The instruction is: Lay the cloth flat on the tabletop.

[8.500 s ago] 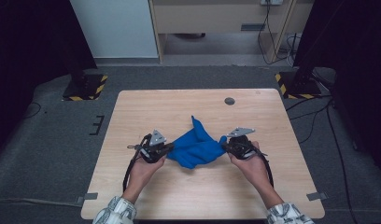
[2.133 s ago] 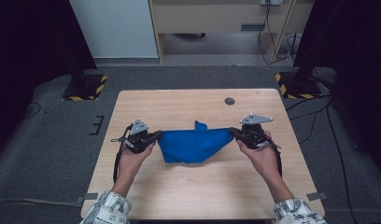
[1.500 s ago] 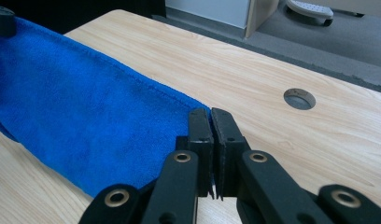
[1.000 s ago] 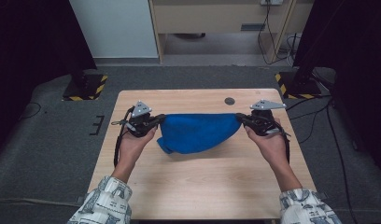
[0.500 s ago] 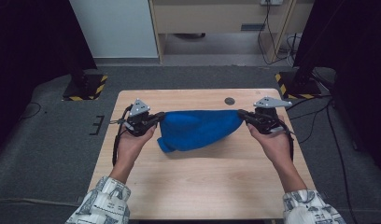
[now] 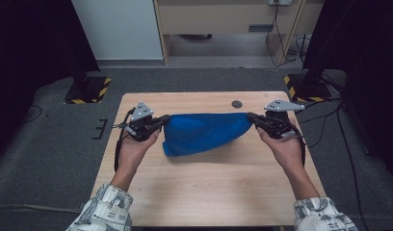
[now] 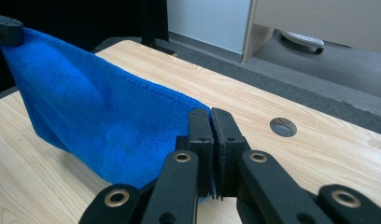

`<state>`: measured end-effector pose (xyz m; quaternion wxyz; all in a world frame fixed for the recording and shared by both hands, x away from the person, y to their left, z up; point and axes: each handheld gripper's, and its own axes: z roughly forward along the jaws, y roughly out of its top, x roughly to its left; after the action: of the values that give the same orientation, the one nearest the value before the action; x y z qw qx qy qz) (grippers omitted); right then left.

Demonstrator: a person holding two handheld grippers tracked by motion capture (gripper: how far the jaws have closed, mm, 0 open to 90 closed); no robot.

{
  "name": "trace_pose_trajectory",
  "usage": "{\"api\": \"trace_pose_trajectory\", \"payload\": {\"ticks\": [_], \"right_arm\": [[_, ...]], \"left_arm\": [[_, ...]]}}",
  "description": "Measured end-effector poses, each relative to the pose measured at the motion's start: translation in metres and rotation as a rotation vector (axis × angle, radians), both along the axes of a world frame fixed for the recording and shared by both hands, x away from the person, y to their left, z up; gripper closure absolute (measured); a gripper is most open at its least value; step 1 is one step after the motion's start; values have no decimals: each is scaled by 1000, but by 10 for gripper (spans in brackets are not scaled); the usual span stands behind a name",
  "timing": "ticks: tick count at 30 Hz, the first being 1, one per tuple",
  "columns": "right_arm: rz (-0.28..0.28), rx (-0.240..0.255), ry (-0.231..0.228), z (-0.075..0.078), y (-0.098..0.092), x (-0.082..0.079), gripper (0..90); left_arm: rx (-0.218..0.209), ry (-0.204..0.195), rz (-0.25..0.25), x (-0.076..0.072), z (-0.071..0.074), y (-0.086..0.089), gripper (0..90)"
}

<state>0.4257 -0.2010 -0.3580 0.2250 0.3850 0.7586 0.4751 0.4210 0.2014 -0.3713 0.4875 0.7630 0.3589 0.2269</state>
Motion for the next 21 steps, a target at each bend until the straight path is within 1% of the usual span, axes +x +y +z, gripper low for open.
{"api": "trace_pose_trajectory", "payload": {"ticks": [4,8,12,13,15,21], "right_arm": [[0,6,-1,0,-1,0,878],[0,17,-5,0,-3,-3,878],[2,33,-18,2,-8,-12,878],[1,35,-18,2,-9,-13,878],[2,35,-21,2,-11,-15,878],[-1,35,-24,3,-15,-17,878]], "left_arm": [[1,-3,-6,-2,1,-1,885],[-4,-6,-15,-7,4,-2,885],[-3,-25,-27,-14,7,-3,885],[-8,-33,-34,-17,9,-4,885],[-5,-37,-40,-20,10,-4,885],[-6,-42,-45,-22,12,-7,885]]}}
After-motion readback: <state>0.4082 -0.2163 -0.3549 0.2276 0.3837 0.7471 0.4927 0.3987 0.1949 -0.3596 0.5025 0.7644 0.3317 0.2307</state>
